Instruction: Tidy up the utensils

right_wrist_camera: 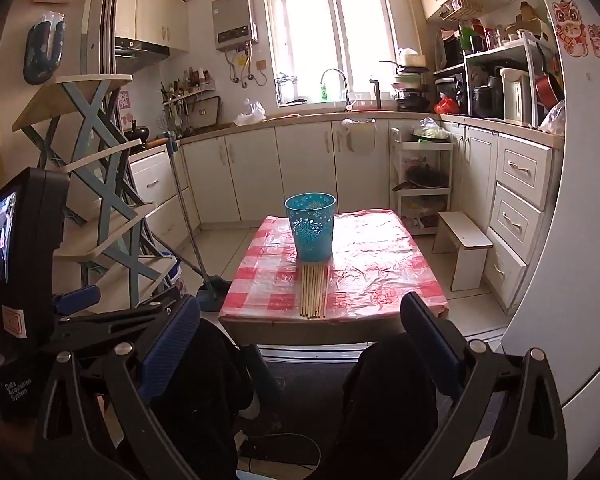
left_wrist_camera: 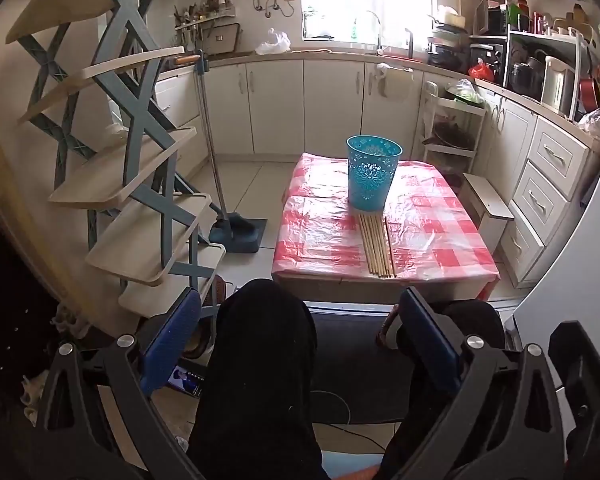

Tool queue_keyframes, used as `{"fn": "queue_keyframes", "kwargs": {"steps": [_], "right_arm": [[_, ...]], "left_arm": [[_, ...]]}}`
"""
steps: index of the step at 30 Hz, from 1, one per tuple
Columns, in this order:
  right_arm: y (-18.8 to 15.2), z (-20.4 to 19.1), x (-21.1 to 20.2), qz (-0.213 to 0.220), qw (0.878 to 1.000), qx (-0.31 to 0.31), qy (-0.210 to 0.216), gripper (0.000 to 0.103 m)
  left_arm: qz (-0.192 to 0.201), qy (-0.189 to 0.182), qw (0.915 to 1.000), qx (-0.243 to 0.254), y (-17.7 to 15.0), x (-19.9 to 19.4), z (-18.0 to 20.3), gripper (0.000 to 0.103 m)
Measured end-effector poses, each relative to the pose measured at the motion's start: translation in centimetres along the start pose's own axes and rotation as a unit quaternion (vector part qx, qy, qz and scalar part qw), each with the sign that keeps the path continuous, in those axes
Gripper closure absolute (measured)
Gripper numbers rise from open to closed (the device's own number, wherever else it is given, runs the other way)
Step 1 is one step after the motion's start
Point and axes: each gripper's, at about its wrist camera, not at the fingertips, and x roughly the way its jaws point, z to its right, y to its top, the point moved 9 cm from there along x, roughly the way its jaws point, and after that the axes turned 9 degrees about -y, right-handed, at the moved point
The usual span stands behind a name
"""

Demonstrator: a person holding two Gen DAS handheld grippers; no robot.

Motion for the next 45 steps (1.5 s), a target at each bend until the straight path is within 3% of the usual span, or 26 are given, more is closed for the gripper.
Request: {"fn": "queue_keyframes", "kwargs": {"steps": [31,45], "right_arm": [[0.4,-0.5,-0.2,-0.011,1.000,-0.002,0.000,0.007],[0.9,-0.4,0.7,-0.020,1.000,-0.005,-0.001,0.007]], "left_arm": [[0.001,0.000,1.0000,0.002,-0.5,-0.2,0.3,0.008],[-0.032,0.003,0.9994,0.013,-0.4,1.5,0.8,0.008]]}}
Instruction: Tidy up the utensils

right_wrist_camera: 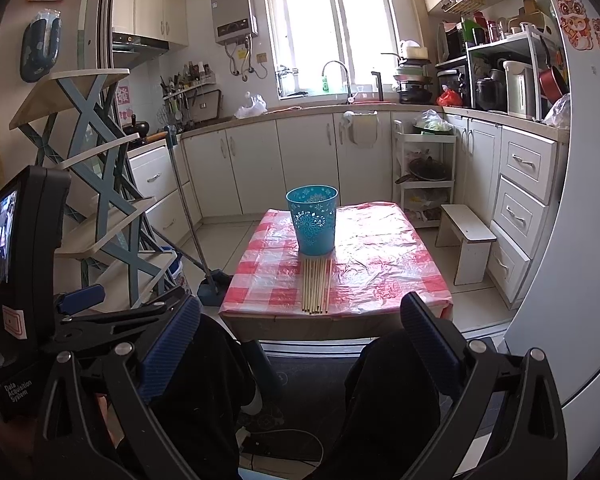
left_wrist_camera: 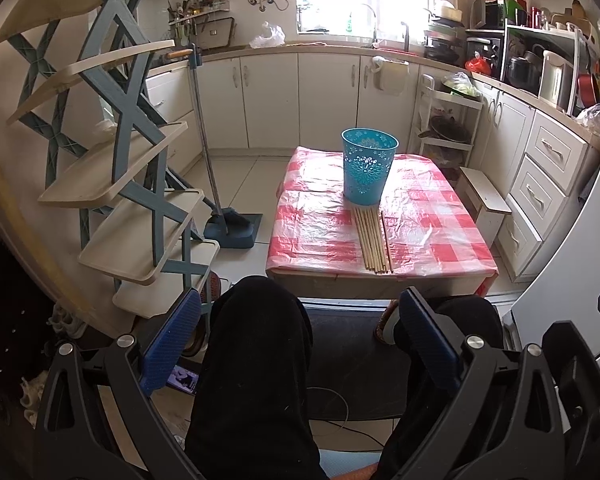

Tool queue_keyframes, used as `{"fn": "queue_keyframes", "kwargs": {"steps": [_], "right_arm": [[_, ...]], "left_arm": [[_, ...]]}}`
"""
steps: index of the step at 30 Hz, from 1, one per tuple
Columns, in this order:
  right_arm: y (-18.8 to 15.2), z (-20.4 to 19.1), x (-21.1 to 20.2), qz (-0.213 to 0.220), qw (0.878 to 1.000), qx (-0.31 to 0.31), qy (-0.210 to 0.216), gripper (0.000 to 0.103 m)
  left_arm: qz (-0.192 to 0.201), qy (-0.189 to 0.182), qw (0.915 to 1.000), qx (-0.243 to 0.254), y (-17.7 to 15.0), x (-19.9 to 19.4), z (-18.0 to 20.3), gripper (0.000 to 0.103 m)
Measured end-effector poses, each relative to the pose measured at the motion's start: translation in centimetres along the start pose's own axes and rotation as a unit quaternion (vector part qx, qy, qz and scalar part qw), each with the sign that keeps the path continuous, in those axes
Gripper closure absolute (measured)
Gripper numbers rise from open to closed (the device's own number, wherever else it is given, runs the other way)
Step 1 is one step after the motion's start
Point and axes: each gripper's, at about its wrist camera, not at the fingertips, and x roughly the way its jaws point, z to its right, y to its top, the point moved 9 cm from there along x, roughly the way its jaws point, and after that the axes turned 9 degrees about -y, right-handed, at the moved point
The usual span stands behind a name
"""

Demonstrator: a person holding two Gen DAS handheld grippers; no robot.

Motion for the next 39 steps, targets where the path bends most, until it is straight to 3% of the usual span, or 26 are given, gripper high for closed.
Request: {"fn": "queue_keyframes", "kwargs": {"steps": [2,5,10,17,23,30,31,33,39], "right_arm": [[0.3,0.3,0.7,-0.001,1.000,-0.001,-0.003,0.007],[0.7,0.7,2.7,-0.004,1.000,-0.002,-0.010,0.007],[0.7,1.5,8.3,-0.040,0.999,0.009,-0.015,0.007],[0.5,1.9,16.8,-0.079,0.996,-0.008,-0.038,0.007],[-0.4,1.3,25.4,-0.121,0.992,-0.016,-0.030,0.007],[-2.5,1.2,35.2,-0.175,0.984,-0.022,-0.021,0.007],[-2.8,1.2,36.3,-0.180,0.983,-0.023,-0.020,0.009],[-3.4,1.4,38.7,-0.201,0.979,-0.022,-0.012,0.027],[-4.5,1.1,43.5,-0.234,0.972,-0.029,0.003,0.057]], "left_arm": [[0.001,-0.006,1.0000,-0.005,0.7,0.5,-0.1,0.008],[0.033,-0.002,0.9995,0.001,1.9,1.9,-0.3,0.008],[0.004,0.010,0.9998,0.015,3.8,7.3,-0.6,0.008],[-0.030,-0.006,0.9995,-0.007,6.0,15.0,-0.2,0.008],[-0.040,-0.005,0.9989,-0.021,7.8,21.2,-0.6,0.008],[-0.082,-0.008,0.9955,-0.048,8.1,27.8,-1.4,0.008],[-0.090,-0.009,0.9946,-0.050,8.1,29.1,-1.5,0.008],[-0.101,-0.004,0.9938,-0.048,7.9,30.5,-1.8,0.008],[-0.128,-0.009,0.9904,-0.051,7.6,34.9,-1.2,0.008]]}}
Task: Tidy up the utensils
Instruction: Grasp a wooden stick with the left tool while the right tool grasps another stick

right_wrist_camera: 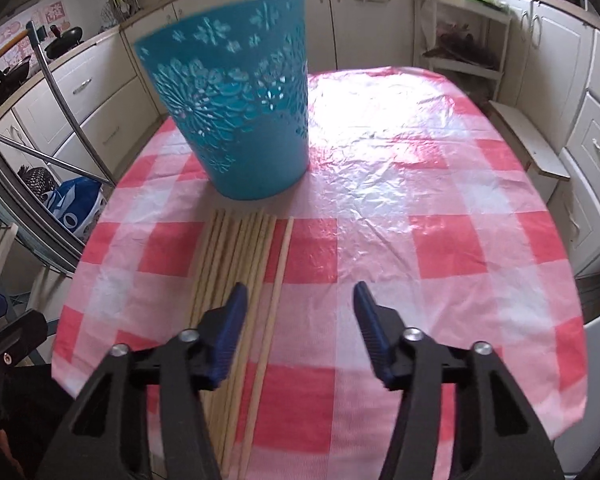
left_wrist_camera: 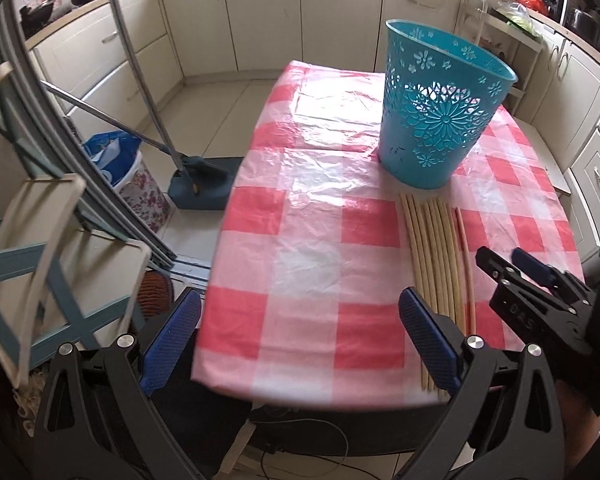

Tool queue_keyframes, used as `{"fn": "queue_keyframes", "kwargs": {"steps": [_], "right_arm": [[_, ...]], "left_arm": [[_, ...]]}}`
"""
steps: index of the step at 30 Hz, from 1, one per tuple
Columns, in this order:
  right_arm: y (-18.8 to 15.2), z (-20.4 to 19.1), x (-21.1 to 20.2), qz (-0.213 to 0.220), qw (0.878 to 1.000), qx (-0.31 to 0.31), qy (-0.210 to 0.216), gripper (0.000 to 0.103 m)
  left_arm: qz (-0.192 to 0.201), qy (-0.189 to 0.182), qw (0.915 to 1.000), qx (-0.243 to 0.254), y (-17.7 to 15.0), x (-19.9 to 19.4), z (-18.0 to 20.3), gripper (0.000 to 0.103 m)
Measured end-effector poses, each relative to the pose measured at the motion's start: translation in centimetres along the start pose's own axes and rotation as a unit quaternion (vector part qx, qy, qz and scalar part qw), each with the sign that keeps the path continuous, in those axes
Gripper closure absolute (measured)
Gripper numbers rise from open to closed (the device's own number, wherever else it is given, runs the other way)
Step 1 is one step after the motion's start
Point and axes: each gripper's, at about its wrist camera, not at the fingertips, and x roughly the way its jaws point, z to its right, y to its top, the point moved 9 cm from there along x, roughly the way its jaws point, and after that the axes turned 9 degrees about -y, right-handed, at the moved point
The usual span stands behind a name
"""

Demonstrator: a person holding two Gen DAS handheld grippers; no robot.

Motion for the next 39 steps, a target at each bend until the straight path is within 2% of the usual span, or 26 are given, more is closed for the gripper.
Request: {"fn": "queue_keyframes", "kwargs": {"steps": [3,7,9,11,17,21,23,35,39], "right_arm": [[0.2,-0.3,1.5,-0.013,1.000,-0.007,0.009,0.069],[0.3,-0.4,1.8,-0.002,0.999,-0.032,0.000,0.078],[0.4,-0.1,1.7,0.003,0.999,-0.050,-0.013,0.088],[0.6,0.3,1.7,0.006,0.998,-0.059,-0.014,0.094],[1.2,1.2,1.8,0.001,0.995,-0.099,-0.005,0.095],[1.8,1.3,2.4,0.000,0.996,-0.086,0.013,0.095],[1.9,1.2,2.5,0.001,0.996,-0.085,0.017,0.095],[1.4,0.8,2.5,0.004,0.995,-0.096,0.018,0.095],[1.4,0.8,2.5,0.003,0.995,-0.095,0.019,0.095]], "left_arm": [[-0.009,-0.003,1.0000,-0.002,0.6,1.8,0.7,0.008],[-0.022,-0.007,0.9997,-0.001,1.1,4.4,1.8,0.008],[-0.023,-0.021,0.9995,0.003,1.5,5.8,2.6,0.008],[-0.027,-0.034,0.9990,0.005,1.9,7.1,3.4,0.008],[-0.049,-0.031,0.9983,0.010,2.4,10.6,4.5,0.008],[-0.055,-0.021,0.9982,0.012,2.7,11.9,4.7,0.010],[-0.050,-0.026,0.9983,0.011,2.9,12.1,4.7,0.010],[-0.052,0.004,0.9984,0.024,3.3,12.9,3.9,0.011],[-0.045,0.002,0.9985,0.031,3.4,12.7,4.6,0.019]]}}
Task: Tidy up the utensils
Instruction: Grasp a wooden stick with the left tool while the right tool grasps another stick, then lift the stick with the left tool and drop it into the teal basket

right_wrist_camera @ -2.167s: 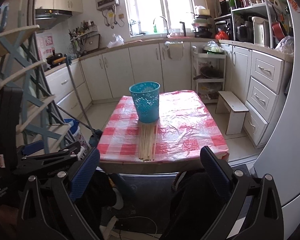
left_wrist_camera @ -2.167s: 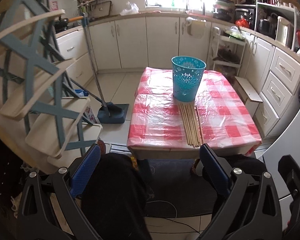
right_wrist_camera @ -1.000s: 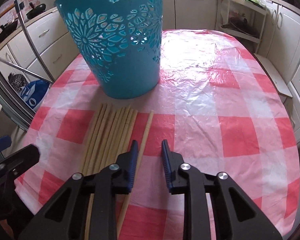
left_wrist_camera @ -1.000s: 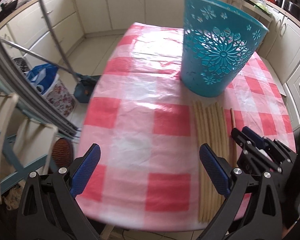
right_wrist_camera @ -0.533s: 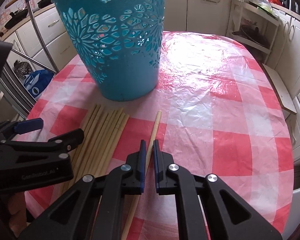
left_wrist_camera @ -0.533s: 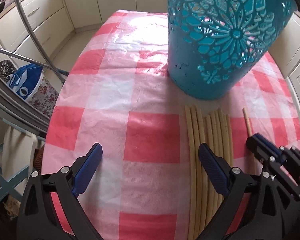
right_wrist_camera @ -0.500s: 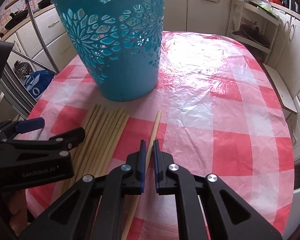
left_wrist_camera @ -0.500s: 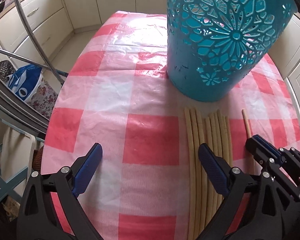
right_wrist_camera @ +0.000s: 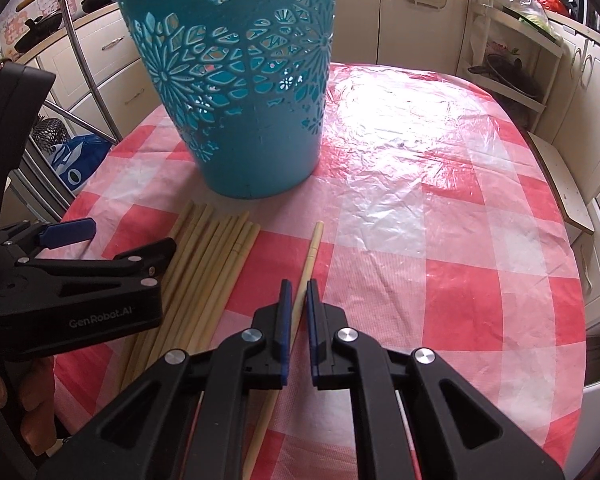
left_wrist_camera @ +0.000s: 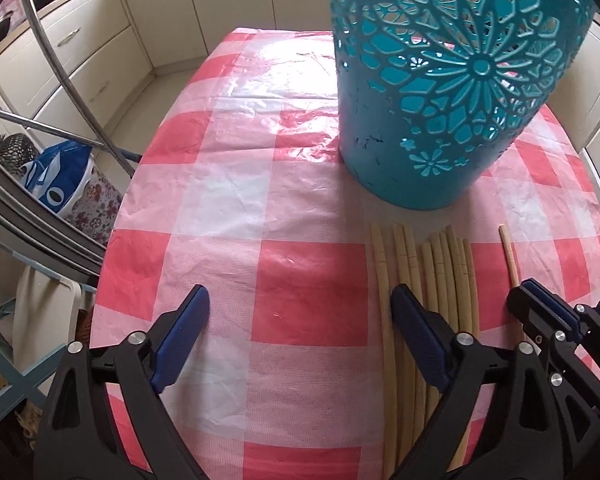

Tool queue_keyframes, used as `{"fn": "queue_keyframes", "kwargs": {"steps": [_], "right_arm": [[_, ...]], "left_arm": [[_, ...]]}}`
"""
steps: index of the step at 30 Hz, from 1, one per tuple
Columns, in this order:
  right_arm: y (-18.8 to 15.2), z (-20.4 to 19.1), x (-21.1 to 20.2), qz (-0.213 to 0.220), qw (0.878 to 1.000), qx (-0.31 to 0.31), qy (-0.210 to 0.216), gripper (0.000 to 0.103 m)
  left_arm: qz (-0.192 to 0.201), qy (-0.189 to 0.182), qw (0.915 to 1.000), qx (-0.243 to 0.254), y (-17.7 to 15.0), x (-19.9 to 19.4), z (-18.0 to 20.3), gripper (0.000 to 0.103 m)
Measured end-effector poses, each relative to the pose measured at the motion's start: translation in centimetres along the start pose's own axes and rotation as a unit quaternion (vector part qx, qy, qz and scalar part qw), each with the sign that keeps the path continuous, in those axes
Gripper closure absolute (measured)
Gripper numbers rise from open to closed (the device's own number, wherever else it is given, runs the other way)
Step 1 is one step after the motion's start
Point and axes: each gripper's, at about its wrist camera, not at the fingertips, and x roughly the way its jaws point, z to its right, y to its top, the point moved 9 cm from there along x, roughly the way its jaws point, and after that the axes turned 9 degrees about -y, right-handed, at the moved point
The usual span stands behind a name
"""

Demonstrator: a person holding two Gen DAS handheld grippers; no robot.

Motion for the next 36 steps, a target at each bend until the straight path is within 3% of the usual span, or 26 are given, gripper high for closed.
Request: {"fn": "queue_keyframes", "kwargs": {"steps": [2,5,7,9,13,17,19,24,27,30,32,36], "right_arm": [[0.0,0.0,0.0,0.000,1.000,-0.001,0.000,0.095],[-0.1,-0.1,0.0,0.001,1.000,-0.004,-0.001,0.094],[-0.1,-0.2,0.0,0.000,1.000,-0.004,-0.001,0.094],[-0.1,-0.1,0.1,-0.002,1.000,-0.003,0.000,0.094],[-0.1,-0.3,0.1,-0.004,1.000,-0.005,0.005,0.090],[-0.1,-0.5,0.1,-0.001,1.000,-0.017,-0.001,0.089],[-0.1,-0.5,0.1,-0.002,1.000,-0.019,-0.002,0.089],[-0.1,-0.3,0.2,-0.003,1.000,-0.010,0.000,0.095],[-0.1,0.1,0.2,-0.008,1.000,0.012,0.016,0.096],[-0.1,0.5,0.3,-0.012,0.999,0.034,0.029,0.097],[-0.1,0.6,0.3,-0.016,0.998,0.048,0.039,0.097],[-0.1,0.8,0.4,-0.018,0.997,0.062,0.048,0.097]], "left_arm": [[0.007,-0.013,0.9999,0.004,0.2,-0.2,0.5,0.027],[0.018,-0.021,0.9995,0.017,0.5,-0.4,1.2,0.045],[0.022,-0.035,0.9989,0.022,0.7,-0.5,1.4,0.066],[0.022,-0.047,0.9984,0.021,0.8,-0.6,1.3,0.074],[0.023,-0.086,0.9959,0.019,1.1,-0.7,1.0,0.079],[0.017,-0.065,0.9969,0.040,1.3,-0.6,1.3,0.082],[0.015,-0.065,0.9966,0.050,1.2,-0.7,1.6,0.097],[0.006,-0.093,0.9946,0.046,0.7,-1.4,1.7,0.099],[0.035,-0.125,0.9913,0.025,1.3,-4.7,1.3,0.099],[0.104,-0.164,0.9809,0.014,3.8,-10.2,1.5,0.099],[0.164,-0.184,0.9690,0.011,6.4,-14.2,1.9,0.099],[0.298,-0.209,0.9316,0.006,13.1,-21.2,3.1,0.099]]}}
